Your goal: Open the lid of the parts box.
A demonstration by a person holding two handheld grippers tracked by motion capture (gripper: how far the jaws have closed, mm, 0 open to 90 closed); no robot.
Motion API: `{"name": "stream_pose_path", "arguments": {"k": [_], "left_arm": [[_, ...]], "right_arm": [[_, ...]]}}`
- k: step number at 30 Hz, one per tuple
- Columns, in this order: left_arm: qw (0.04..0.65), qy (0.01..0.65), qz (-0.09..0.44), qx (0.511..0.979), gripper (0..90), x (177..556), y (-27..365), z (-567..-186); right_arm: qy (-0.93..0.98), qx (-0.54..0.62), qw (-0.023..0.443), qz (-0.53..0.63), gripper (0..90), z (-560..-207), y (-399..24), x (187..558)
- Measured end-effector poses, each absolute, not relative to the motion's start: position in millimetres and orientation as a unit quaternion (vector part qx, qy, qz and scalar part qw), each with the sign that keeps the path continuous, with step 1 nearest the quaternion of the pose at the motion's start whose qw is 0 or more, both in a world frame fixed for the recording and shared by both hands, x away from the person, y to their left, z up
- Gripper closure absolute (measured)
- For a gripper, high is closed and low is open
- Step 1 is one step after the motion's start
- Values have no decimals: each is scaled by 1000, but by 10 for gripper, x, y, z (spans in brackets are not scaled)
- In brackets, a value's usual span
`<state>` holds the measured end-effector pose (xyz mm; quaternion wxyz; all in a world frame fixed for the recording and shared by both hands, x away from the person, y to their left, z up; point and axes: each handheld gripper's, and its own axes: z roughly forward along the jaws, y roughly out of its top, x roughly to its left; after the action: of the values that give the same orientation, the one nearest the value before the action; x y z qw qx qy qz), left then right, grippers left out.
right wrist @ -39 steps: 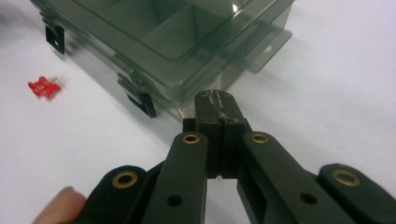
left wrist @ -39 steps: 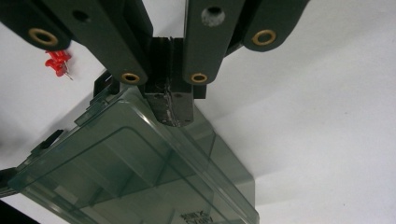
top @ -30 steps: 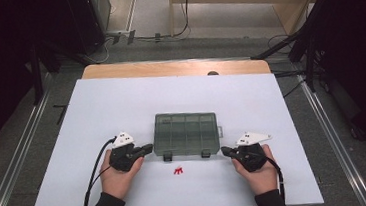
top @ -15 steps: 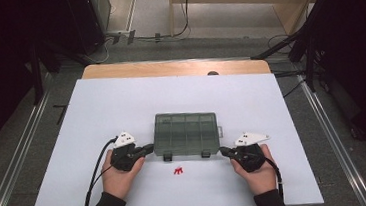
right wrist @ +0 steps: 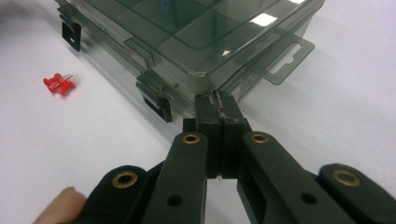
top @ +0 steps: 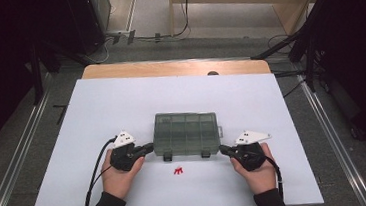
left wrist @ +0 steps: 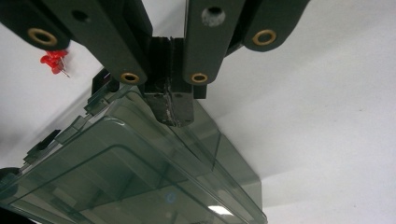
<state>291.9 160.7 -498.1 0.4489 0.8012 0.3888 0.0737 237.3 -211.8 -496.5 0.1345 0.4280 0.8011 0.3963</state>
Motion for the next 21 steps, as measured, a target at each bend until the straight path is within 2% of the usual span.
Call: {"name": "stream_pose_path", "arguments": {"k": [21], "left_arm": [[462,373,76,801,893,2896,1610,-4901]], "right_arm": [[772,434,145,441,900,-4816,-2157,2386]]}}
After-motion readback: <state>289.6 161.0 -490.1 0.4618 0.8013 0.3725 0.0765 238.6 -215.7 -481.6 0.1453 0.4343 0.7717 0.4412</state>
